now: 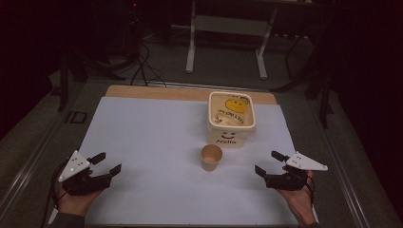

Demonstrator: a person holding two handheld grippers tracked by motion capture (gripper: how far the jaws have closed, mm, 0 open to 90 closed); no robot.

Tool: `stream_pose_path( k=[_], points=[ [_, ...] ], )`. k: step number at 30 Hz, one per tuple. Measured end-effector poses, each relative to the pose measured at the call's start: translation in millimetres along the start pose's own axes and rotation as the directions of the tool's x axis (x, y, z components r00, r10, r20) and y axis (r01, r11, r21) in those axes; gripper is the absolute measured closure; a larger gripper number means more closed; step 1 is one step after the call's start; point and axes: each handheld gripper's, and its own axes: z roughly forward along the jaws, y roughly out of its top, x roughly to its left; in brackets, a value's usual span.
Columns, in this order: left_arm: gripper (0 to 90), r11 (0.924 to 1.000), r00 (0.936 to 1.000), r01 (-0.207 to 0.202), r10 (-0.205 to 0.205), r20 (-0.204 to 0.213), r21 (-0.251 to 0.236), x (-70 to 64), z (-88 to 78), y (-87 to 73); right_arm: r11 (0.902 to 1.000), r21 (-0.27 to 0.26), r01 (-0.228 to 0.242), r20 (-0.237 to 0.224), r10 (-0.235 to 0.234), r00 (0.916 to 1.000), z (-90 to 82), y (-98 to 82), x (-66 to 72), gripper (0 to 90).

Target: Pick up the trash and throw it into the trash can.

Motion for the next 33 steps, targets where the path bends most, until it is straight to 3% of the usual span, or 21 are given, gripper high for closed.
stream_pose_path(
  k=[22, 33],
  points=[
    [27.7, 1.0000, 0.9998, 0.003, -0.003, -0.019, 0.005, 0.0, 0.2, 0.4, 0.9991, 0.043, 0.001, 0.011, -0.001, 0.9999, 7.4, 3.1, 5.5, 11.2],
    [28.0, 0.9996, 0.9995, 0.007, -0.006, -0.031, 0.026, -0.2, 2.2, -0.9, 0.9989, 0.045, -0.014, -0.003, 0.014, 0.9999, 20.4, 16.3, 13.3, 12.8]
  ],
)
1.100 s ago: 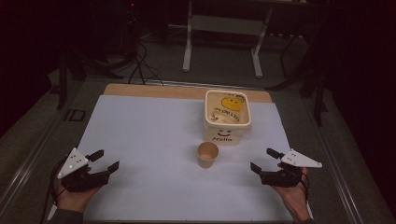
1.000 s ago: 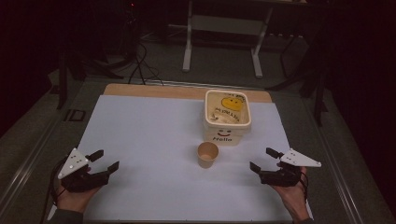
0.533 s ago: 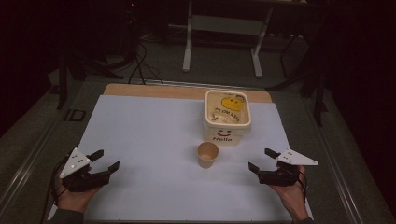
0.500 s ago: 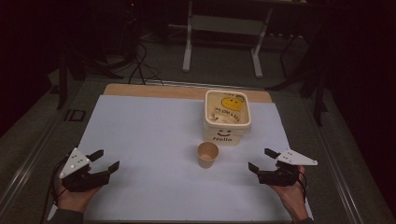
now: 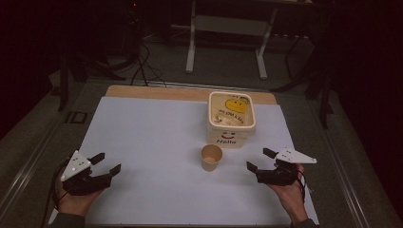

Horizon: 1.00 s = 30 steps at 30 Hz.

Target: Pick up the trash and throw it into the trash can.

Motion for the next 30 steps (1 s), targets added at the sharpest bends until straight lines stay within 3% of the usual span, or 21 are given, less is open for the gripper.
stream_pose_path(
  k=[30],
  points=[
    [29.0, 0.9998, 0.9998, 0.013, -0.013, -0.015, 0.016, 1.0, 2.1, -1.5, 0.9993, 0.019, 0.032, -0.050, -0.031, 0.9983, 49.5, 39.0, 32.9, 11.7]
  ],
)
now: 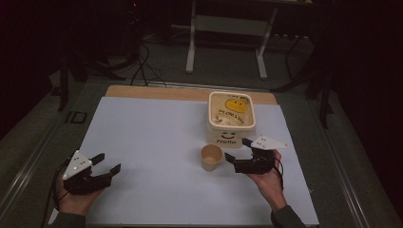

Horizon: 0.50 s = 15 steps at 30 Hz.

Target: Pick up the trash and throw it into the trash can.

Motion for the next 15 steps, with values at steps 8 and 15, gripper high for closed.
stream_pose_path(
  k=[8, 15],
  points=[
    [29.0, 1.0000, 1.0000, 0.001, -0.001, 0.001, 0.002, 0.1, 0.0, -0.1, 0.9991, 0.042, 0.004, -0.012, -0.003, 0.9999, 11.7, 14.8, 2.5, 11.7],
    [29.0, 1.0000, 1.0000, 0.001, -0.001, 0.001, 0.003, 0.0, 0.1, -0.1, 0.9956, 0.093, 0.013, -0.020, -0.012, 0.9997, 20.4, 28.5, 2.5, 11.7]
  ],
)
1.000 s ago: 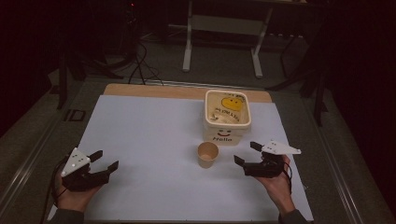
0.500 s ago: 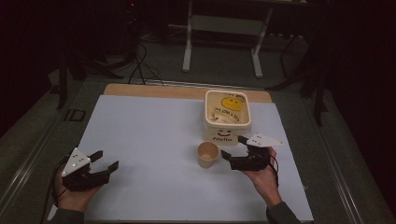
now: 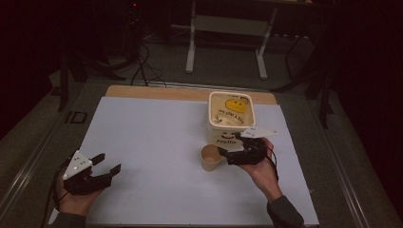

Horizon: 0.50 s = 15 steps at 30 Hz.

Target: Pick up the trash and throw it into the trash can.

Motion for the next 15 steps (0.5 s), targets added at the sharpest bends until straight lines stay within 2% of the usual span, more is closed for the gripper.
stream_pose_path(
  k=[5, 15],
  points=[
    [29.0, 1.0000, 1.0000, 0.001, -0.001, -0.001, -0.003, 0.0, -0.3, 0.0, 0.9994, 0.032, 0.013, -0.008, -0.013, 0.9999, 4.5, 8.5, -0.9, 11.7],
    [29.0, 1.0000, 1.0000, 0.001, -0.001, 0.001, -0.003, 0.1, -0.3, 0.0, 0.9974, 0.062, 0.038, -0.033, -0.036, 0.9988, 13.8, 21.7, 0.7, 11.6]
  ],
)
